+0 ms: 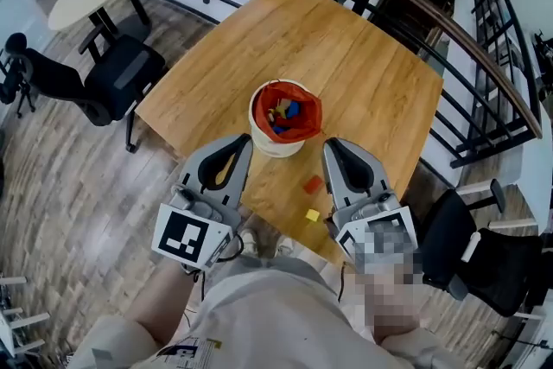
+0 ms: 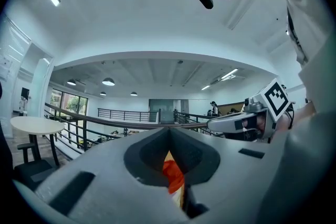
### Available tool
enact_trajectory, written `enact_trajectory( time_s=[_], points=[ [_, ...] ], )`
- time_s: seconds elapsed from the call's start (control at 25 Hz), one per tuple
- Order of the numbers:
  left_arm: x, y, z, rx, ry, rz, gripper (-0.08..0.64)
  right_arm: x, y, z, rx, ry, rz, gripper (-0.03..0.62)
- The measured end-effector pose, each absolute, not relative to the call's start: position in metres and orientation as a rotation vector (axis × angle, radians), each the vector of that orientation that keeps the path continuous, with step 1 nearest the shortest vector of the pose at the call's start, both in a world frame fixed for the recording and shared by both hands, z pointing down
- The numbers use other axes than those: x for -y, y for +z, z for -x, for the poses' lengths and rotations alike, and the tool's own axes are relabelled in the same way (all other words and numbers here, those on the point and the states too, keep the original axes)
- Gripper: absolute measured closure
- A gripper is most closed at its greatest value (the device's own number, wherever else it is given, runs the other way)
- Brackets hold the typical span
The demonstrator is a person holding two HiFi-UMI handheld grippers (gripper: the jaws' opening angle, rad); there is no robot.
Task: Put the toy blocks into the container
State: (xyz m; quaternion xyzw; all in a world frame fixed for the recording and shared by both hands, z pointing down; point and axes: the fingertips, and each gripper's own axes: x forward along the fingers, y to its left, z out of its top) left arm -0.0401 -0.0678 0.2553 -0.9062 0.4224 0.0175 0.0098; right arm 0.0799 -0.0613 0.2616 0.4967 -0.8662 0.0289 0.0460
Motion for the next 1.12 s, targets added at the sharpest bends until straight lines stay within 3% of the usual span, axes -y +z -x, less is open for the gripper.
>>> enact_trajectory(
  time_s=[1.12],
  points=[
    [0.013, 0.285, 0.012, -1.272, 0.019, 2.974, 0.548, -0.016, 0.27, -0.108, 2.633, -0.021, -1.569, 0.56]
  ],
)
